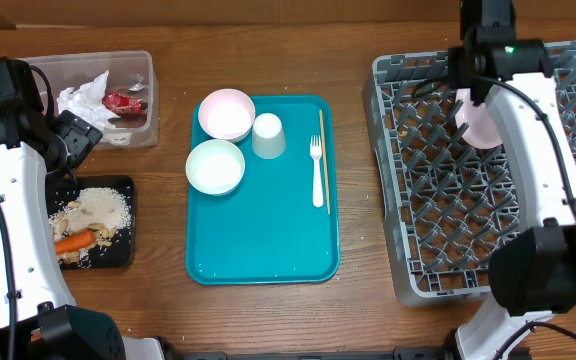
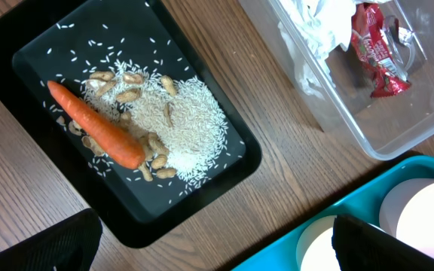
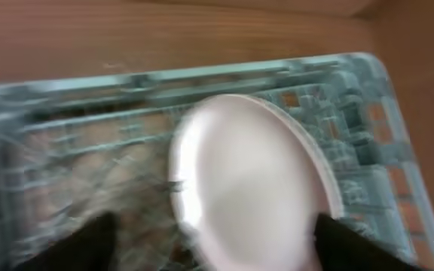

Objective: Sort waste into correct bins and load items into the dishwasher rack
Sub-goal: 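Move the right gripper to the white cup on the teal tray and grasp it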

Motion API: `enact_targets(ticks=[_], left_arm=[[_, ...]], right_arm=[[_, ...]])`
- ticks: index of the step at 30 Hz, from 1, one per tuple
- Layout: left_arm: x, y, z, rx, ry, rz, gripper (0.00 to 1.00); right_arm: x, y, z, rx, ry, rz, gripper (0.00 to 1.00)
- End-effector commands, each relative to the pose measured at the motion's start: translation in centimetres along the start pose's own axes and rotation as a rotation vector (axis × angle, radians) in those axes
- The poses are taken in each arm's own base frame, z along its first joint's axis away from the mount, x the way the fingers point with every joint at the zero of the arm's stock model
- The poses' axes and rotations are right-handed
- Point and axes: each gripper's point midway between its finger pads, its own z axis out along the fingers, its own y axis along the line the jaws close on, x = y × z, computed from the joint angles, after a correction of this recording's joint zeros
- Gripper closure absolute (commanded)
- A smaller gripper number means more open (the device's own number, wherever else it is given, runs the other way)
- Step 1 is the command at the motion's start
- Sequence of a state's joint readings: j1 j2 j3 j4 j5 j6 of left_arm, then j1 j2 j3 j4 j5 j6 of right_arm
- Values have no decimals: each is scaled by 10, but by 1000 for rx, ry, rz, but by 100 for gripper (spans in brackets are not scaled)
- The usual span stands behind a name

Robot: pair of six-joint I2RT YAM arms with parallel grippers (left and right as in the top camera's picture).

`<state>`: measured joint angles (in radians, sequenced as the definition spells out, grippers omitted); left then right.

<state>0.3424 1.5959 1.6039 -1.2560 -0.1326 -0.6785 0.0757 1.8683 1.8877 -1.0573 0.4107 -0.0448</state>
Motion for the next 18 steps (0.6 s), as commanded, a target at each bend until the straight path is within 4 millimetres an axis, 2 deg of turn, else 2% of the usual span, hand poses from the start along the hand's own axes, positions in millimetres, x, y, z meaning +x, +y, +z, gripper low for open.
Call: enact_targets(ticks=[1, 5, 8, 9, 13, 18], left_arm=[[-7, 0, -5, -1, -26, -1, 0], [-7, 0, -5, -1, -25, -1, 0], [-7, 0, -4, -2, -25, -1, 0], [-7, 0, -5, -1, -26, -1, 0], [-7, 0, -5, -1, -26, -1, 0], [-7, 0, -5, -1, -26, -1, 0]], right_arm=[[-22, 82, -90, -503, -111, 12, 0], [-5, 160, -152, -963, -71, -72, 0], [4, 196, -178, -1150, -64, -127, 0], [7, 213, -180, -1174, -74, -157, 0], [15, 251, -164, -1118, -99, -220, 0], [28, 283, -121, -942, -50, -195, 0]])
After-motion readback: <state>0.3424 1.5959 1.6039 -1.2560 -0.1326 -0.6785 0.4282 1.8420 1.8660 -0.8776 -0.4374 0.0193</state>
